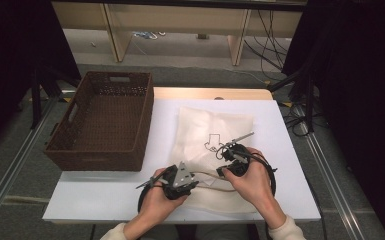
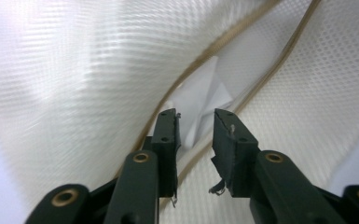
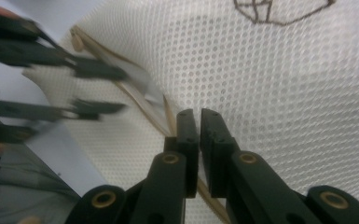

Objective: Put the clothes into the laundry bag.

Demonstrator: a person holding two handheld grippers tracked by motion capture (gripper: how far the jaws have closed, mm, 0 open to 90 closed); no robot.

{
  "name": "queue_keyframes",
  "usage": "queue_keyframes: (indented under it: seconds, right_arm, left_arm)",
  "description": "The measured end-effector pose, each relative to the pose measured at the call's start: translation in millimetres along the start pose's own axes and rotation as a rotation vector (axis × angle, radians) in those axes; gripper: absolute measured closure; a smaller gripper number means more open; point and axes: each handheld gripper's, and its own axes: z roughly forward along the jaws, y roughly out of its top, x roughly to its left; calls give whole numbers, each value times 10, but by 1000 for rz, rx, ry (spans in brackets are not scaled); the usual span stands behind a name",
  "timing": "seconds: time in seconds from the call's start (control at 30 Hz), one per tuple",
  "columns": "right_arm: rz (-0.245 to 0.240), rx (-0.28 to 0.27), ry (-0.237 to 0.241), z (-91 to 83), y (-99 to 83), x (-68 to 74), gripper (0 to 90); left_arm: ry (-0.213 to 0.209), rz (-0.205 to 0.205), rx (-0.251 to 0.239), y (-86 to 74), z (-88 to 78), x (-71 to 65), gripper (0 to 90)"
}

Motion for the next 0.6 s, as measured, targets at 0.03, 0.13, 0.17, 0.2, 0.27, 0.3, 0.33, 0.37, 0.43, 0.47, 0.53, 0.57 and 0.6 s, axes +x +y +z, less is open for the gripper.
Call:
queue_keyframes:
  seconds: [0.03, 0.13, 0.17, 0.2, 0.27, 0.3, 0.33, 0.37, 0.43, 0.47, 0.53, 0.57, 0.6]
  right_arm:
    - [16, 21, -7, 22, -6, 7, 858]
    - [8, 43, -14, 87, -12, -14, 838]
    - [13, 50, -17, 110, -15, -17, 825]
    - [28, 66, -24, 122, -12, -10, 810]
    - [4, 50, -23, 136, -10, -24, 784]
    - [12, 53, -13, 115, -7, -11, 767]
    - [2, 28, -13, 94, -3, 0, 746]
    - [-7, 3, -6, 46, 5, 20, 740]
    - [-5, -49, -13, -41, 20, 71, 729]
    - [-5, -65, -10, -81, 22, 86, 717]
    - [-28, -123, 8, -145, 23, 100, 711]
    - [-22, -123, 9, -169, 25, 125, 709]
    - [-34, -129, 16, -163, 25, 129, 706]
  left_arm:
    - [10, -11, -12, -29, -54, 14, 675]
    - [60, -62, -6, -168, -256, 94, 594]
    - [79, -81, -11, -217, -285, 116, 558]
    - [87, -81, 4, -253, -309, 142, 526]
    - [97, -119, 23, -340, -334, 189, 475]
    - [93, -156, 19, -380, -316, 203, 455]
    - [93, -179, 45, -415, -318, 232, 439]
    - [80, -211, 29, -444, -296, 242, 436]
    - [92, -220, 38, -461, -284, 261, 433]
    - [96, -227, 46, -464, -286, 272, 433]
    - [87, -242, 47, -478, -267, 297, 441]
    - [77, -249, 56, -491, -256, 313, 465]
    - [66, -242, 64, -503, -247, 335, 476]
